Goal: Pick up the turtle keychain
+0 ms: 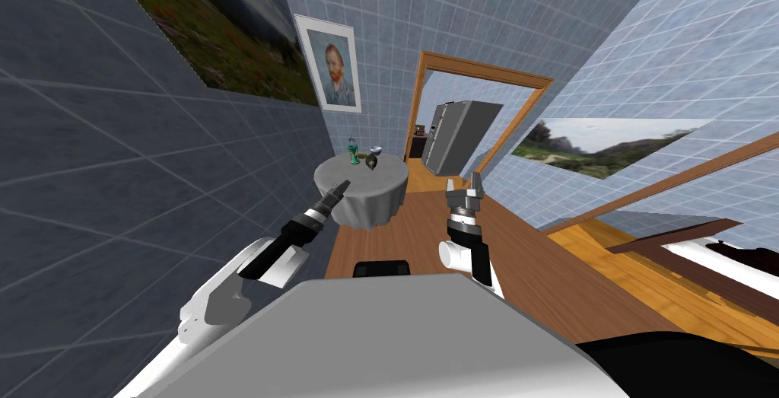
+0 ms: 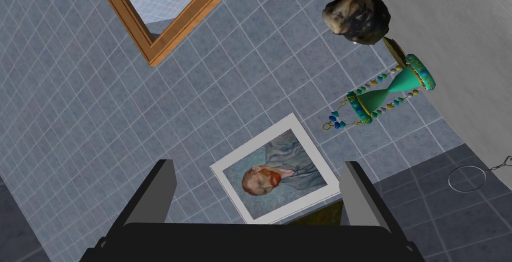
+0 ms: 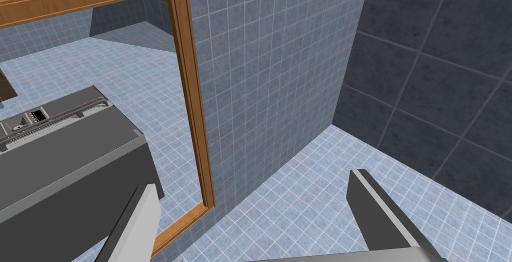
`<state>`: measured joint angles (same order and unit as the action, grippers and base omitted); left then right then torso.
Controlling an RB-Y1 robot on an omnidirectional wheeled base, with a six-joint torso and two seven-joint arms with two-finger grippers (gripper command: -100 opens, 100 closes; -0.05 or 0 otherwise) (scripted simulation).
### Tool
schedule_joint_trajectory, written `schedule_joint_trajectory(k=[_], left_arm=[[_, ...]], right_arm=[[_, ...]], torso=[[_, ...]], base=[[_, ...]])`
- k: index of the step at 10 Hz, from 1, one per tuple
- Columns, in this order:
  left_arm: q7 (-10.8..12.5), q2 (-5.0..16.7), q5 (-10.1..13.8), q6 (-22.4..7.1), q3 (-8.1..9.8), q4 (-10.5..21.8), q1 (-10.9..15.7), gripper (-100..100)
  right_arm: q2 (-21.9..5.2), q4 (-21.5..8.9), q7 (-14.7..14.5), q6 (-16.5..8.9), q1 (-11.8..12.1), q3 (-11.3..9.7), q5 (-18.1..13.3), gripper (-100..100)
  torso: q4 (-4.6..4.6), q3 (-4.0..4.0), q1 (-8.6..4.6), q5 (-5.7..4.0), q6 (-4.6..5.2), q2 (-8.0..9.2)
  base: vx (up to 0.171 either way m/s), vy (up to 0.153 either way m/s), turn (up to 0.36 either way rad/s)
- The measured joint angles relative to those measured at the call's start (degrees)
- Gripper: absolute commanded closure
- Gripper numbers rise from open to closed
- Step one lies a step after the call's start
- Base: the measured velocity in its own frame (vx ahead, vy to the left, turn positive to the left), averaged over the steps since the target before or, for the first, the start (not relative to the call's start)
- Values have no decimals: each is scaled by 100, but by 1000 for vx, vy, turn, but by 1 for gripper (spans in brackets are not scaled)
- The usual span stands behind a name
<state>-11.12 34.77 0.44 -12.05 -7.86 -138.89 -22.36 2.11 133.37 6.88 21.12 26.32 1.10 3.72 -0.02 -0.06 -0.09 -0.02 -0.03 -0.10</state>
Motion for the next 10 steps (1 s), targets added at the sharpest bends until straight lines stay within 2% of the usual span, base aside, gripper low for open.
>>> schedule_joint_trajectory(k=[7, 10], left_arm=[[108, 585, -42, -1138, 32, -146, 49, -100], [157, 747, -76, -1601, 30, -149, 64, -100]], right_arm=[[0, 0, 0, 0, 0, 0, 0, 0], [0, 0, 0, 0, 0, 0, 0, 0]], torso=[[-1, -2, 2, 0, 0, -4], [-1, -2, 4, 1, 0, -3]], base=[[38, -25, -16], [46, -21, -10]])
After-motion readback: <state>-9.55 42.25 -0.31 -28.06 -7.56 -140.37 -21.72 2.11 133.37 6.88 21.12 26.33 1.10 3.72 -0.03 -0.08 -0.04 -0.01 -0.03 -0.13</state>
